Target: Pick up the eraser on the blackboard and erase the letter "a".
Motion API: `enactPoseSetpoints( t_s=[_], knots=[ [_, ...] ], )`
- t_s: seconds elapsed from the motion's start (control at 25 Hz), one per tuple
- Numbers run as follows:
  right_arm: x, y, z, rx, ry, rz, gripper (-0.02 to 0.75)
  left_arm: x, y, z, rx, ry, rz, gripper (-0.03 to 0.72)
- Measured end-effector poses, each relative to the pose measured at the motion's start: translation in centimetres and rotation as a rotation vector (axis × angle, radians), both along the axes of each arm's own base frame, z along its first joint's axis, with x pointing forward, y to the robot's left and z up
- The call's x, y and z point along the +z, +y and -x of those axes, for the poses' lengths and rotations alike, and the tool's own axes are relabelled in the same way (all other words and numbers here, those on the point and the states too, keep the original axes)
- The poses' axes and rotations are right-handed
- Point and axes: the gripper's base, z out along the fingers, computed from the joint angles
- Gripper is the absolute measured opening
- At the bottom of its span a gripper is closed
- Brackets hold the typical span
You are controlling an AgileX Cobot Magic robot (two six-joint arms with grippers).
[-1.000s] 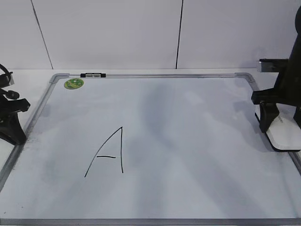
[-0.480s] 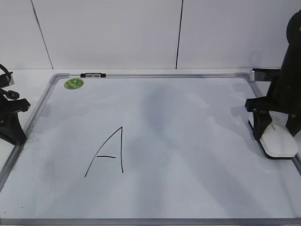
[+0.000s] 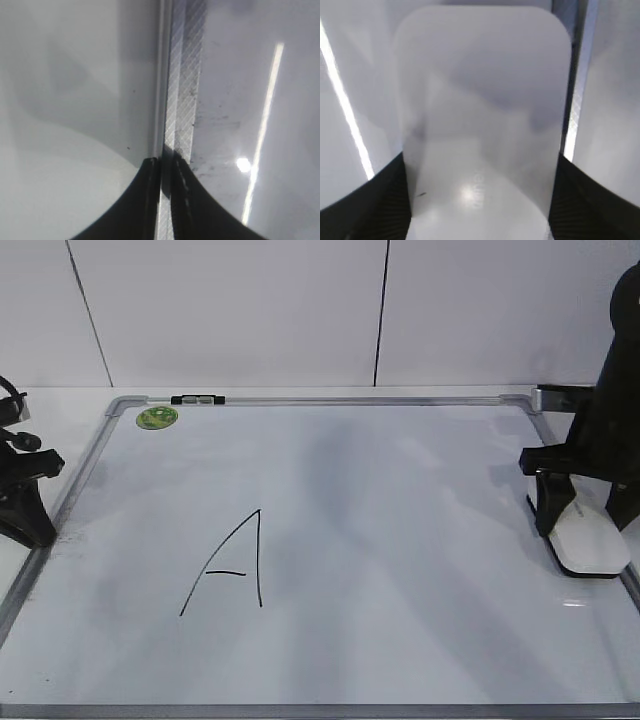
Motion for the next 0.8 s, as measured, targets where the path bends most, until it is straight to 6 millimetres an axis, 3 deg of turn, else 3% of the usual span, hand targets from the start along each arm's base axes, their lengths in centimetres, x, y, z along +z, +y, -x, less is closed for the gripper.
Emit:
enactPoseSetpoints(
  t_s=[0.4,0.6,0.8],
  knots=[
    [-0.01,-0.05,-0.04,-0.003,-0.004,0.006,0.54,0.01,-0.02,0.01,0.0,0.002,0.002,0.041],
    [-0.32,-0.08,-0.24,0.008,-0.014,0.008,0.652,0.01,-0.02,0.01,0.0,0.002,0.002,0.041],
    [-0.14,-0.07,-0.42,0.011,-0.021,0.008,0.673,0.01,-0.03,0.01,0.002,0.001,0.004,0.044]
  ],
)
